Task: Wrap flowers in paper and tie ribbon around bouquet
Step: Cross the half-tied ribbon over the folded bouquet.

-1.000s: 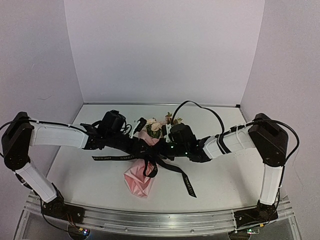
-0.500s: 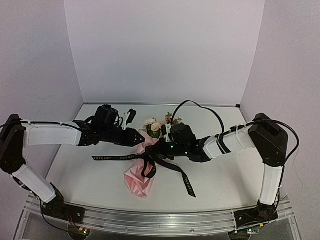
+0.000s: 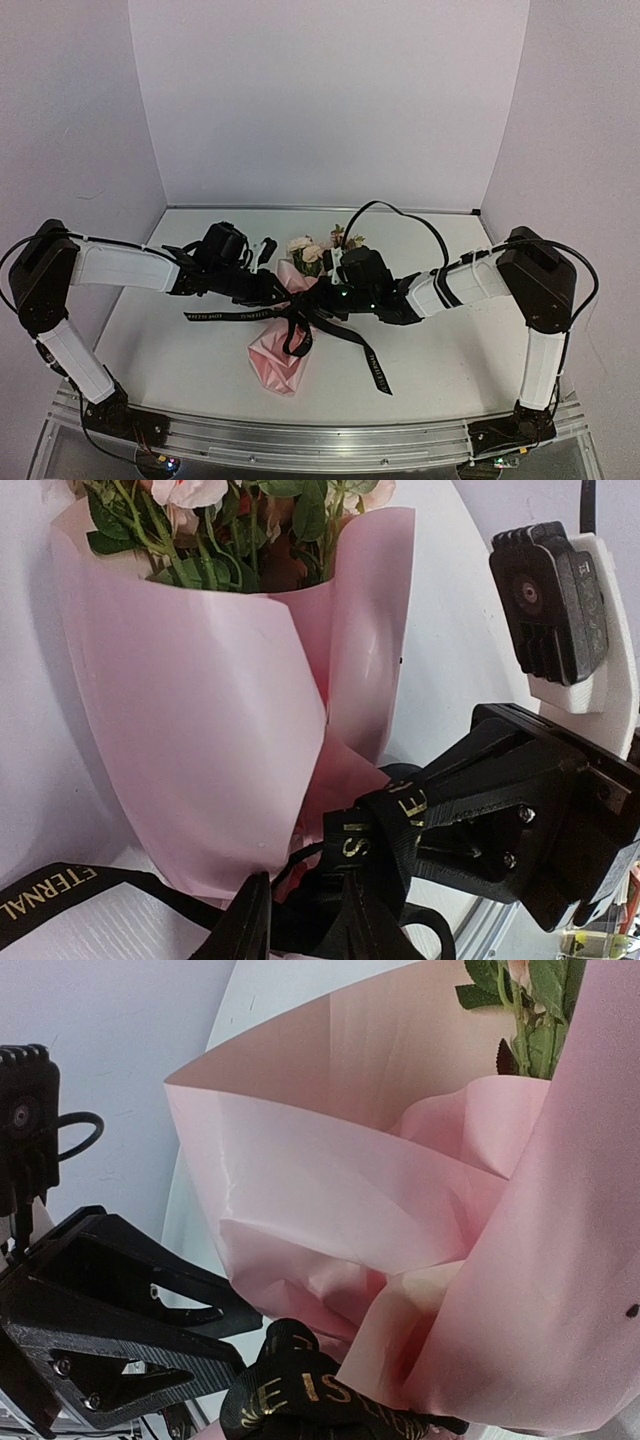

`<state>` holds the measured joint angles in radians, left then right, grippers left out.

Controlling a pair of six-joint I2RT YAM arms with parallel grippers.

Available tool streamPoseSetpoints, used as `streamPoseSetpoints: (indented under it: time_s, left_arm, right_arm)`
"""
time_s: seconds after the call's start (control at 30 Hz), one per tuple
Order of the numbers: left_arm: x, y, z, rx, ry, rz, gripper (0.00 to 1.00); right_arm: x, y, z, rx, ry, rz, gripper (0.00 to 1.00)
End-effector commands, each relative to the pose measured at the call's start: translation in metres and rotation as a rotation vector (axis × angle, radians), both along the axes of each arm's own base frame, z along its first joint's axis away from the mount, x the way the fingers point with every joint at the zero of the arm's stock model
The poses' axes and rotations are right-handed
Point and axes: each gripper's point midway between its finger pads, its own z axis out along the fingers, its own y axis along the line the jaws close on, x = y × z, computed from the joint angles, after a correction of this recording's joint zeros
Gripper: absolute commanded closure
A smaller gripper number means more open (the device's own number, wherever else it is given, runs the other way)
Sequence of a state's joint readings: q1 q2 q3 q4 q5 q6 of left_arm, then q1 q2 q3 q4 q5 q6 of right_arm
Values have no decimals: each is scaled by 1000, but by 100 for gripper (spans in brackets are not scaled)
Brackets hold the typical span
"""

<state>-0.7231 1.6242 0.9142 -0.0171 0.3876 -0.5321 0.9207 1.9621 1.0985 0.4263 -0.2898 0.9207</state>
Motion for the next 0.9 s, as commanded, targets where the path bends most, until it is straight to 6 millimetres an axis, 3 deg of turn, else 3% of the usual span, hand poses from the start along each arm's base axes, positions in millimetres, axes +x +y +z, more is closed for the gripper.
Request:
streamPoseSetpoints:
  time_s: [0.0, 0.87]
  left_arm:
    - [7, -15, 23, -80, -29, -29, 73]
    - [2, -36, 22, -97, -8, -99, 62]
  right_arm:
    - [1, 5, 3, 21, -26, 15, 100]
    - [-2, 8, 13, 36, -39, 39, 100]
